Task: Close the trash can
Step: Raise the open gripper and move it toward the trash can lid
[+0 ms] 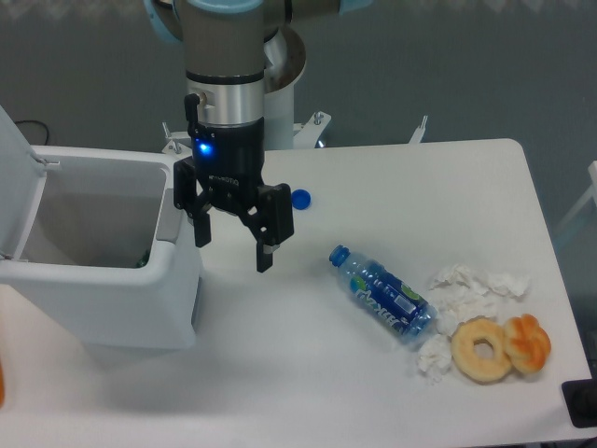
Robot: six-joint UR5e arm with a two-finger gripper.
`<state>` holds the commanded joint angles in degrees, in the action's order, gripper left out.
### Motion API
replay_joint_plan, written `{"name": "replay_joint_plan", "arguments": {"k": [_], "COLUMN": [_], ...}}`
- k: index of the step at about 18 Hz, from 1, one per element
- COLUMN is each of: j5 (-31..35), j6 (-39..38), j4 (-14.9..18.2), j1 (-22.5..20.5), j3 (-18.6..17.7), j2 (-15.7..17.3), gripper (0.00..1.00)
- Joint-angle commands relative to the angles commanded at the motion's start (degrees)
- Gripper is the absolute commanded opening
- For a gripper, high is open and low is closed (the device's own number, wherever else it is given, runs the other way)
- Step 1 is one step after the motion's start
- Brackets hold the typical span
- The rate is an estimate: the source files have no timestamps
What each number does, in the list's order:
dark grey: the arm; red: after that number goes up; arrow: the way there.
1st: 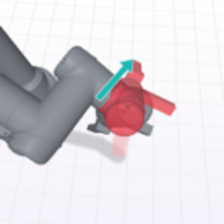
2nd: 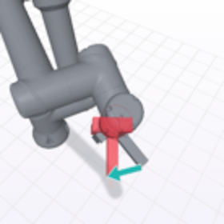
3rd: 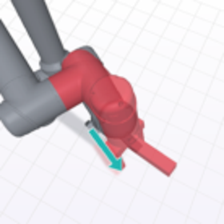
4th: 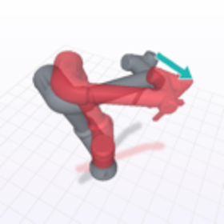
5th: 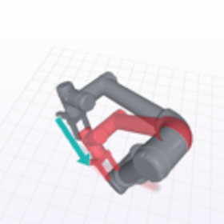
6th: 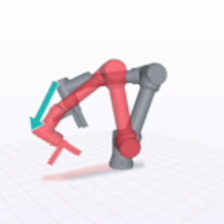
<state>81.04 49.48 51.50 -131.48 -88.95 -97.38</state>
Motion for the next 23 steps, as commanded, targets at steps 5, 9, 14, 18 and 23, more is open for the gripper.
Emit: {"name": "replay_joint_plan", "arguments": {"k": [5,9,14,18,23], "j5": [0.87,3.25,6.23,8.35,8.26], "j6": [-0.09,0.00,-1.49,-4.30,-9.39], "j4": [0.00,-0.35,-0.18,-0.09,0.00], "j1": [0.00,0.00,0.00,0.00,0.00], "j3": [-0.09,-2.28,-4.39,-4.48,-3.96], "j2": [-0.26,-0.26,-1.05,-2.63,-3.17], "gripper": [1.00,1.00,1.00,1.00,1.00]}}
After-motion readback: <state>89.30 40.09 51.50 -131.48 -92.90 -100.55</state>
